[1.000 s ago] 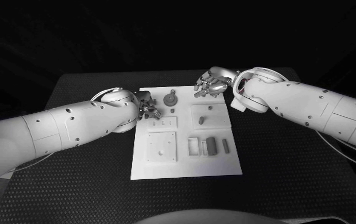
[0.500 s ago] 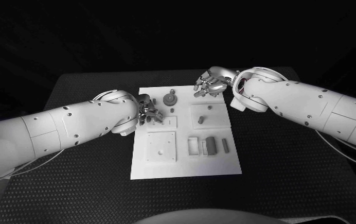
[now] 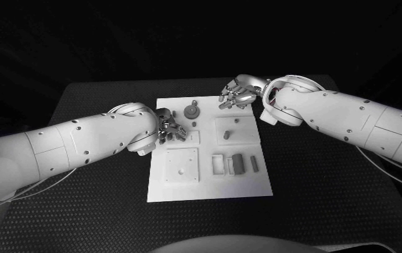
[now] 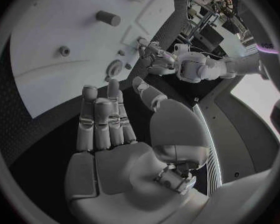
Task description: Assemble the parts on the task board
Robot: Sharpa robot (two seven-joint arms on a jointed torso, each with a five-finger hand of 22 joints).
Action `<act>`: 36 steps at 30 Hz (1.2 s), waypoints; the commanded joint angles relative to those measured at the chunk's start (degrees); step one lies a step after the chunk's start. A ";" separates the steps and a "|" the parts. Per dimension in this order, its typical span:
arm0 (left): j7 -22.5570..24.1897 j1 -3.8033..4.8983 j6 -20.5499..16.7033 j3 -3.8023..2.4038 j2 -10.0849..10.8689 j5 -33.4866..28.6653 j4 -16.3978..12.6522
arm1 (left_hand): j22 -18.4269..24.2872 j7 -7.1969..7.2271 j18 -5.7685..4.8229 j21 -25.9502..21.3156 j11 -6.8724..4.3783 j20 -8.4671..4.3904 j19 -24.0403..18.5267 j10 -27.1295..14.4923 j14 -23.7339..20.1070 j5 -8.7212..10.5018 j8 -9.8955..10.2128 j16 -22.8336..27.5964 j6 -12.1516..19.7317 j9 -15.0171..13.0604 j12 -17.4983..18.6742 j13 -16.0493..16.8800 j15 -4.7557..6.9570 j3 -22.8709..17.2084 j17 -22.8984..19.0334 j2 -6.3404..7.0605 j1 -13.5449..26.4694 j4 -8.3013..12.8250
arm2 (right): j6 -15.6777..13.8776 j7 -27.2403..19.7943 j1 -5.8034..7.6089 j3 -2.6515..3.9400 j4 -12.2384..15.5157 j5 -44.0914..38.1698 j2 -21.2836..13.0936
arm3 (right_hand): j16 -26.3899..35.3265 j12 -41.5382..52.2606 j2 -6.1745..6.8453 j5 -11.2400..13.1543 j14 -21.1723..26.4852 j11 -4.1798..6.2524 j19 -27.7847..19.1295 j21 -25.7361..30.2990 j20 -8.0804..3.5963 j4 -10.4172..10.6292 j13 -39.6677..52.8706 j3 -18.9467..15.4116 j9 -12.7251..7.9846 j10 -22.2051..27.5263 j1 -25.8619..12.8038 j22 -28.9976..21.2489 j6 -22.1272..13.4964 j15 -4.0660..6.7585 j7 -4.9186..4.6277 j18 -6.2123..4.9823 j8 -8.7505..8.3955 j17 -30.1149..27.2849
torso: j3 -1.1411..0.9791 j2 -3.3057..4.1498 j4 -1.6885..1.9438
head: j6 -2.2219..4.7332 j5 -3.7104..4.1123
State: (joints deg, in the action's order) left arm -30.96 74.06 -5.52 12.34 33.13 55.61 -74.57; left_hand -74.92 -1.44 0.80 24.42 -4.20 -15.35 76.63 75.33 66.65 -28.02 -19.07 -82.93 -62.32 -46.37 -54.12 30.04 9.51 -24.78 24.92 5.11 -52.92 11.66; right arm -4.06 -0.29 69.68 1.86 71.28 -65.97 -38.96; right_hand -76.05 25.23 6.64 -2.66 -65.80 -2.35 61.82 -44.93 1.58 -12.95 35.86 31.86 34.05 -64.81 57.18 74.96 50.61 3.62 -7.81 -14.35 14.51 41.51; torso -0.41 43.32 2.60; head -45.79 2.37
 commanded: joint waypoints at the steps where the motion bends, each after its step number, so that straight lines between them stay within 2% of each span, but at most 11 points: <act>1: -0.90 -0.13 -0.23 0.09 -0.10 -1.29 -0.12 | -1.16 -0.75 -0.20 0.03 -0.03 0.02 0.48 0.36 0.82 -0.38 -0.07 0.06 0.28 -0.07 -0.24 -0.06 0.63 -4.86 -0.09 -5.40 -5.83 4.76 | 0.80 -0.41 -0.03 0.00 0.08 0.03 0.00 | 0.20 0.19 -0.16 -0.21 0.49 -0.22 -0.26 0.38 -0.19 0.26 0.08 0.08 0.10 0.23 -0.54 0.93 0.64 0.10 -0.98 -0.65 -0.21 -0.09 | 0.02 0.01 0.01 | -0.07 0.04; 22: -0.08 -0.15 -3.41 0.07 0.09 1.86 -0.54 | -1.16 -0.69 -0.18 0.05 -0.10 -0.04 0.57 0.39 0.88 -0.48 -0.02 0.07 0.22 -0.10 -0.25 -0.07 0.71 -4.86 -0.10 -5.40 -5.93 4.78 | 1.16 -0.38 -0.06 0.00 0.02 0.03 0.05 | 0.20 0.19 -0.15 -0.21 0.50 -0.22 -0.26 0.39 -0.19 0.27 0.07 0.07 0.12 0.24 -0.56 0.93 0.64 0.10 -0.99 -0.65 -0.22 -0.10 | 0.08 0.01 0.01 | -0.20 0.10; 36: 0.13 -0.15 -2.70 0.07 -0.12 1.88 -0.46 | -1.14 -0.66 -0.18 0.05 -0.13 -0.05 0.62 0.40 0.92 -0.49 0.02 0.09 0.19 -0.12 -0.24 -0.09 0.76 -4.86 -0.12 -5.36 -5.99 4.77 | 1.09 -0.30 -0.07 0.00 0.05 0.03 0.03 | 0.20 0.19 -0.17 -0.21 0.51 -0.22 -0.27 0.39 -0.18 0.30 0.07 0.07 0.13 0.24 -0.58 0.93 0.63 0.10 -0.99 -0.65 -0.24 -0.11 | 0.01 0.00 0.03 | -0.20 0.05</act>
State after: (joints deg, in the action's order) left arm -31.38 73.91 -7.83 12.42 33.13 57.00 -74.93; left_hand -74.90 -1.62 0.80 24.42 -4.20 -15.26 76.72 75.33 66.65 -28.11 -18.79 -82.93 -62.13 -46.43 -54.12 30.04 9.51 -24.70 24.88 5.07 -52.88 11.74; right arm -3.74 -0.29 69.64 1.86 71.27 -65.95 -38.95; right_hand -76.05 25.23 6.64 -2.66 -65.68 -2.35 61.81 -44.93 1.58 -12.95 35.86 31.87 34.09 -64.81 57.18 74.96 50.73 3.74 -7.69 -14.35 14.51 41.46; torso -0.37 43.32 2.63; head -45.99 2.44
